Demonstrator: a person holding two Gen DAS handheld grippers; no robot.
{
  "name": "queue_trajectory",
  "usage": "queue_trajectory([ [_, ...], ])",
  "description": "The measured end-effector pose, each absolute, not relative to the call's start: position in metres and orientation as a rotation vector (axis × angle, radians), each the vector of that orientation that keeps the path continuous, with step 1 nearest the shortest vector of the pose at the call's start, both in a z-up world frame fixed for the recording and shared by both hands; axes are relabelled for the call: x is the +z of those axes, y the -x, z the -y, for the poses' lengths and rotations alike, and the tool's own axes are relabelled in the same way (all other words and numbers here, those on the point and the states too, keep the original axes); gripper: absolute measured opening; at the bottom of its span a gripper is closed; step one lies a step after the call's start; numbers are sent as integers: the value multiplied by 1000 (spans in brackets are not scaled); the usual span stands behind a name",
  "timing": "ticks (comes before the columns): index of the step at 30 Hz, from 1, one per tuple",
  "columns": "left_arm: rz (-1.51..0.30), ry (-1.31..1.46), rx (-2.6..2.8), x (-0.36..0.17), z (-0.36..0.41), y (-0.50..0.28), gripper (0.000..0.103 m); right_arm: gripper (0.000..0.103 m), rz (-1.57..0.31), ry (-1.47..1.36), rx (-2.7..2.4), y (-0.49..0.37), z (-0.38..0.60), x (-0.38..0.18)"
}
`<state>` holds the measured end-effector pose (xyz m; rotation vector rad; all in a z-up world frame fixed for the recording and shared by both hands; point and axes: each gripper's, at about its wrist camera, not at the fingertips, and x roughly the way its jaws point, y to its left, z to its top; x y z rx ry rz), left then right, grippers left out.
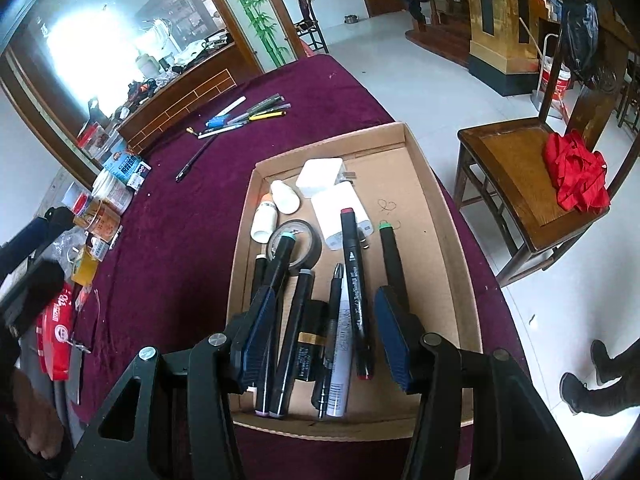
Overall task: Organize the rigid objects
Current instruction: 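Lower both markers into the tray and open both grippers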
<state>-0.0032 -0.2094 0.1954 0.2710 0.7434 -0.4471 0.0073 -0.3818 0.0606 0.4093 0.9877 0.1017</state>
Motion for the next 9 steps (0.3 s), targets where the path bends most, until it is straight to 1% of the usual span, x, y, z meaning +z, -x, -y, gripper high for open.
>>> queue_trajectory([
  [5, -769, -260, -435, 191, 212, 3, 83, 47, -992, -410, 102, -6, 380, 60],
  [9, -757, -267, -397, 188, 210, 4, 83, 47, -995, -412, 102, -4, 379, 59],
])
